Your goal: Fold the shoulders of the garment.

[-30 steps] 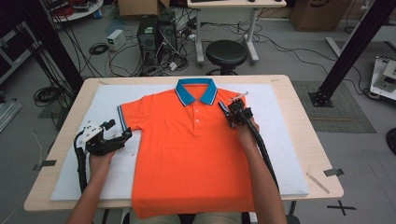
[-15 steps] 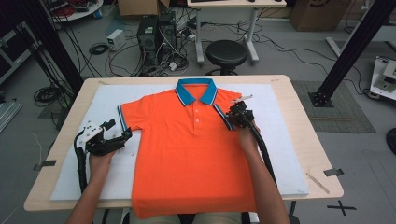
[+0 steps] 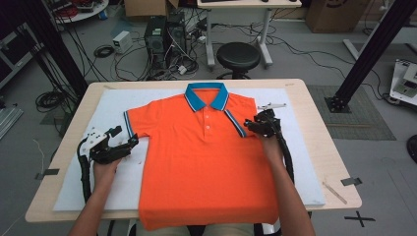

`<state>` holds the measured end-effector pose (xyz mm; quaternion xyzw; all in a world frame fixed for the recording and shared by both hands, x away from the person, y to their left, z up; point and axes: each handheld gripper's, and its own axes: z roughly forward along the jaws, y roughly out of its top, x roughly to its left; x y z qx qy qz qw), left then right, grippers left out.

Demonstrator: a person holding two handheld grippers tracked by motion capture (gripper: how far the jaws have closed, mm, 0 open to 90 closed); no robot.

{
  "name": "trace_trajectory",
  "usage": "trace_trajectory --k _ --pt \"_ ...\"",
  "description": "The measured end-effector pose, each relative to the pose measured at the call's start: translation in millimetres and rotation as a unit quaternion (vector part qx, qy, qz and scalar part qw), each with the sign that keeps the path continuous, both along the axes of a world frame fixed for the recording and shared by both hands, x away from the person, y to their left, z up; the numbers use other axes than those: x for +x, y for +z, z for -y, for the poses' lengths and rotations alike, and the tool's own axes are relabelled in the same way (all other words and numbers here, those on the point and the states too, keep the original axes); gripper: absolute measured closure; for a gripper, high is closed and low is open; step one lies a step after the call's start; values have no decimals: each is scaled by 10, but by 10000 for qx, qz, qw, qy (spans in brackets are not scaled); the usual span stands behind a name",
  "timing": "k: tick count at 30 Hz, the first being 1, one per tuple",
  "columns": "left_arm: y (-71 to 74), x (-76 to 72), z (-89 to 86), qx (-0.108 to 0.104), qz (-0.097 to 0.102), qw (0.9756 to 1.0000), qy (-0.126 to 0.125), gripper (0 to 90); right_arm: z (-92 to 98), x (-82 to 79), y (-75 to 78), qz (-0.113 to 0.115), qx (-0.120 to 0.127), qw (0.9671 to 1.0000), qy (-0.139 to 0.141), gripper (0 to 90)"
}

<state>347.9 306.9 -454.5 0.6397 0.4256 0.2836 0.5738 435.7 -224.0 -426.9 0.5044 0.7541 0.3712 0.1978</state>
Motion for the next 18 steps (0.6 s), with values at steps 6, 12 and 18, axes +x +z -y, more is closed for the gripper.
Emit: trace_trajectory --k 6,12,18 --pt "146 80 -60 54 21 10000 -79 201 275 -232 -30 90 182 9997 117 258" --pt "267 276 -51 167 -127 9994 -257 183 443 -443 -37 300 100 9995 98 207" --pt "369 442 -12 354 -296 9984 -336 182 524 -591 -85 370 127 9991 175 207"
